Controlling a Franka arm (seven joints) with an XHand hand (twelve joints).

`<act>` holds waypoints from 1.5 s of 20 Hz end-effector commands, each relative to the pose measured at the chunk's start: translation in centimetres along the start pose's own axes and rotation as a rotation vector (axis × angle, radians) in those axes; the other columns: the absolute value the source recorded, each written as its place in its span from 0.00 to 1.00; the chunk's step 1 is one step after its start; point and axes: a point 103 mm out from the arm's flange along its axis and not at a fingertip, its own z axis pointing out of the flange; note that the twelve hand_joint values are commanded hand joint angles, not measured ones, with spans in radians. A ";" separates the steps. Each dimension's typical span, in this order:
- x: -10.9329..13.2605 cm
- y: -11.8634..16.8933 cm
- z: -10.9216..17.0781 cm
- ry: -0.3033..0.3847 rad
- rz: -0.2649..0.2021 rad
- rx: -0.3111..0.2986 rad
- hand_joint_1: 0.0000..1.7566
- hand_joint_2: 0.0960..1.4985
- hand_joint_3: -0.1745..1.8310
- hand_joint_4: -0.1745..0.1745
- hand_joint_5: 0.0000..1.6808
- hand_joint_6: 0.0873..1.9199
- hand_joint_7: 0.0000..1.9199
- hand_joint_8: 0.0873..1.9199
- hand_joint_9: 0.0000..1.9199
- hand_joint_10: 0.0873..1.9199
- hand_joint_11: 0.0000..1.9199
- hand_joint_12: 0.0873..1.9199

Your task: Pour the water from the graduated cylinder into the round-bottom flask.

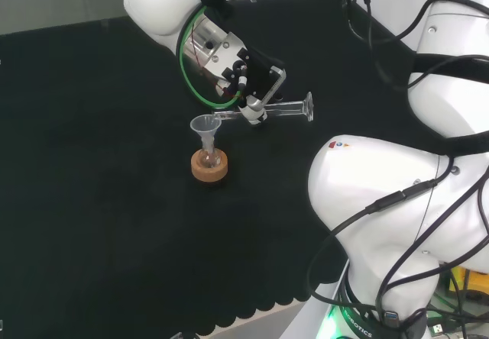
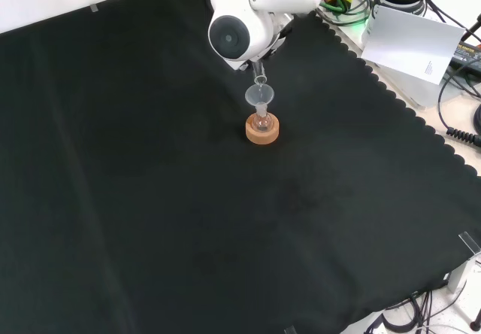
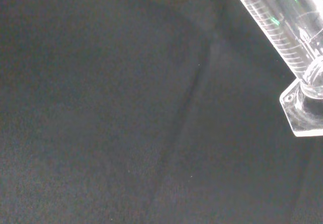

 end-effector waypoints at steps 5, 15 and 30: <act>0.2 0.0 -0.4 -0.030 0.014 0.011 0.71 0.68 0.08 0.61 0.68 0.40 0.60 0.33 0.76 0.00 0.65 0.35; 0.1 -0.1 -0.5 -0.050 0.027 0.026 0.71 0.68 0.08 0.61 0.68 0.40 0.60 0.33 0.76 0.00 0.65 0.35; -0.5 0.0 -0.1 -0.006 0.010 -0.005 0.71 0.68 0.08 0.62 0.68 0.39 0.60 0.33 0.76 0.00 0.65 0.35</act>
